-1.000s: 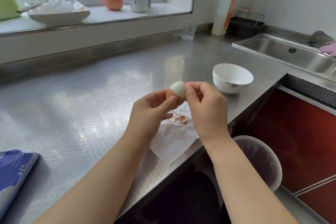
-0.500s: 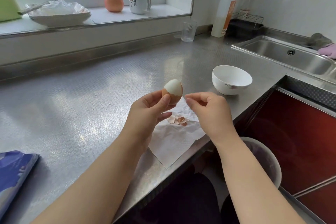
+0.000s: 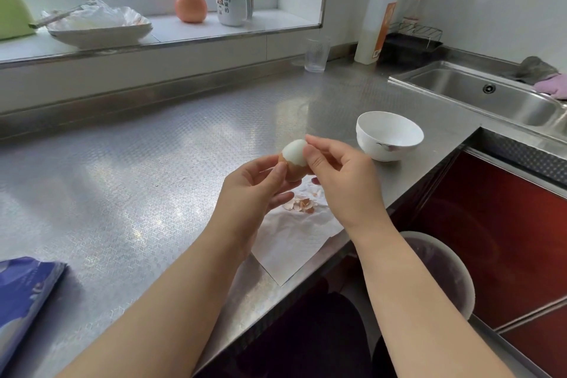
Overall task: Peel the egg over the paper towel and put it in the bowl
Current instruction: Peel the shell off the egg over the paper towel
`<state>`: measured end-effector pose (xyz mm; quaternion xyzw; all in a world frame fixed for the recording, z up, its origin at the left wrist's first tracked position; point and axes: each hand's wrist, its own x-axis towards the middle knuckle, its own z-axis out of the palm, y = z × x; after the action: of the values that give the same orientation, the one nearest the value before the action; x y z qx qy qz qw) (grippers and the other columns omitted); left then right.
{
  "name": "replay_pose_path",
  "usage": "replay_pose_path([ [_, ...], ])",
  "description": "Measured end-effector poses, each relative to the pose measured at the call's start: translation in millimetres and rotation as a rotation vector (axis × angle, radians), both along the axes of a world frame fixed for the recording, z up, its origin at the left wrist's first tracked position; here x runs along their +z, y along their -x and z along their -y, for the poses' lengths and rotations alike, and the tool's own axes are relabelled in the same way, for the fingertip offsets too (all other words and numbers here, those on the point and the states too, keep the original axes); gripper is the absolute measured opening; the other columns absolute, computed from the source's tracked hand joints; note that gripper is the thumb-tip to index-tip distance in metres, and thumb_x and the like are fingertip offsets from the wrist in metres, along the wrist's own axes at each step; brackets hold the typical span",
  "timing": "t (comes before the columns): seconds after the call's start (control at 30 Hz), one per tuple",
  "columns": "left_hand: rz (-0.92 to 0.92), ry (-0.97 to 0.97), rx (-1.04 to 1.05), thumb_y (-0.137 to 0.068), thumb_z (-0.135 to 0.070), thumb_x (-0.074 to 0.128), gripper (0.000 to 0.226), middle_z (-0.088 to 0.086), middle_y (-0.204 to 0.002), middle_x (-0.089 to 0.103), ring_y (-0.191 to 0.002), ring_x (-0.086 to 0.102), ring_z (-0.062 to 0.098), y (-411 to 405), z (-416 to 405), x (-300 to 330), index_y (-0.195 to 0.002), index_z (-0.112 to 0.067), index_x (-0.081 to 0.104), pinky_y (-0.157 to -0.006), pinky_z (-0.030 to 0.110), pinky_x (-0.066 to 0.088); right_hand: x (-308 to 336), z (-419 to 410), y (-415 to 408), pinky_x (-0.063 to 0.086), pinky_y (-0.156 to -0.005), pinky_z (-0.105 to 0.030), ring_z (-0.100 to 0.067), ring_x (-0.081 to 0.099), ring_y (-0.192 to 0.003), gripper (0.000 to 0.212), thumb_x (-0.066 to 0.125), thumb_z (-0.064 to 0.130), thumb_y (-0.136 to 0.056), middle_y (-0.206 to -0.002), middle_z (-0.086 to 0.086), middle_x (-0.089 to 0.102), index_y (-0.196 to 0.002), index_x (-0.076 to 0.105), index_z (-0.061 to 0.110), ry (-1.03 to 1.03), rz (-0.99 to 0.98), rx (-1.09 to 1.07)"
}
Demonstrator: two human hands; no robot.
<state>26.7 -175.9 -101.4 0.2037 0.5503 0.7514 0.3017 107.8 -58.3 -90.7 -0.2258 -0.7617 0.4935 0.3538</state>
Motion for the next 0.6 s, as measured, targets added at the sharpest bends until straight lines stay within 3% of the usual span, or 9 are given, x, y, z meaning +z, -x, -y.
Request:
replay_pose_path([
  [0.3,-0.107,0.059,0.053,-0.081,-0.017,0.076,0.031,0.001,-0.099,0.078,-0.095,0.074,0.011,-5.0,2.0,2.7,-0.111,-0.014,0.069,-0.086,0.030,0.057,-4.1,9.9,3.2,0.055,-0.081,-0.031,-0.010,0.069,-0.087,0.026,0.055,0.028,-0.095,-0.097,0.004,0.074,-0.114,0.070,0.016,-0.243,-0.001,-0.151],
  [0.6,-0.148,0.095,0.081,-0.083,-0.018,0.075,0.027,0.001,-0.097,0.079,-0.096,0.073,0.012,-1.1,2.7,0.6,-0.110,-0.016,0.071,-0.085,0.028,0.057,-8.4,4.8,7.9,0.058,-0.070,-0.043,-0.015,0.070,-0.077,0.021,0.053,0.026,-0.092,-0.078,0.007,0.072,-0.094,0.072,0.020,-0.177,0.027,-0.137],
])
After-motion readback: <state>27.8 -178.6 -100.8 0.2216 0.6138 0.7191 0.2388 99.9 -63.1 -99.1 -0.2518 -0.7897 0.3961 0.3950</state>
